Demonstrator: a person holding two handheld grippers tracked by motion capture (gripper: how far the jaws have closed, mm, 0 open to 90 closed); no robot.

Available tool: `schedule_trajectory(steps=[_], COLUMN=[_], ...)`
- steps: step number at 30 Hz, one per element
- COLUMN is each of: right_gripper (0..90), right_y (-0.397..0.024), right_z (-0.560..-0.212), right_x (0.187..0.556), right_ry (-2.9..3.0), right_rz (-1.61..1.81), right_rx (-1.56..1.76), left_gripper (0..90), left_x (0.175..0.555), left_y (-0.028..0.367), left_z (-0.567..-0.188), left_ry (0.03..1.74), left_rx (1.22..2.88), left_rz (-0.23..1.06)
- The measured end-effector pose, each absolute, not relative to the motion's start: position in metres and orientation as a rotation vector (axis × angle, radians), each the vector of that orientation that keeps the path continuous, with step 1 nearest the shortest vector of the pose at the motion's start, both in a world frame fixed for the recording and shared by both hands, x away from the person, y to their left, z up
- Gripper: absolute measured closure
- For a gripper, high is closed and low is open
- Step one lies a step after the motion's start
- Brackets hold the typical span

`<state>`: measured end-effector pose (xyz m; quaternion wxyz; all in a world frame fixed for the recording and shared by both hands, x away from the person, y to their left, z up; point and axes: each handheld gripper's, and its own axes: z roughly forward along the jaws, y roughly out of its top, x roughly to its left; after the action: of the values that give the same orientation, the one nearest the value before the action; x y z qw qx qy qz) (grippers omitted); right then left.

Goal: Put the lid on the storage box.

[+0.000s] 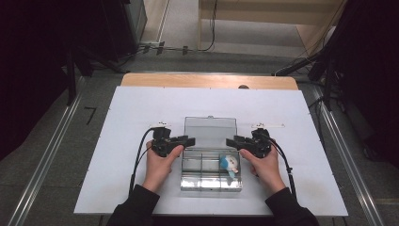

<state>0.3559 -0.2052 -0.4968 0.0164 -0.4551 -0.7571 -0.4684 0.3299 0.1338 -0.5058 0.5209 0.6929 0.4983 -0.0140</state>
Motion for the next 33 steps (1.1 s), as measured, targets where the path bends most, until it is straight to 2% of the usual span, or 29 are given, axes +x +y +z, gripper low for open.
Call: schedule_trajectory(steps=[8,20,33], right_gripper=[57.8,72.3,75.7], right_y=[-0.209,-0.218,-0.221], right_z=[-0.49,-0.481,-0.48], right_x=[0.35,0.339,0.328], right_ry=[-2.407,-2.45,-2.51], right_rz=[-1.553,-1.71,-1.791], right_rx=[-1.377,-1.261,-1.194], left_gripper=[62.7,74.8,72.4], left_x=[0.325,0.316,0.311], left_y=[0.137,0.142,0.141], left_z=[-0.498,-0.49,-0.485], left_ry=[1.154,1.085,1.051], left_rx=[1.653,1.635,1.644], left_rz=[0.026,0.047,0.072])
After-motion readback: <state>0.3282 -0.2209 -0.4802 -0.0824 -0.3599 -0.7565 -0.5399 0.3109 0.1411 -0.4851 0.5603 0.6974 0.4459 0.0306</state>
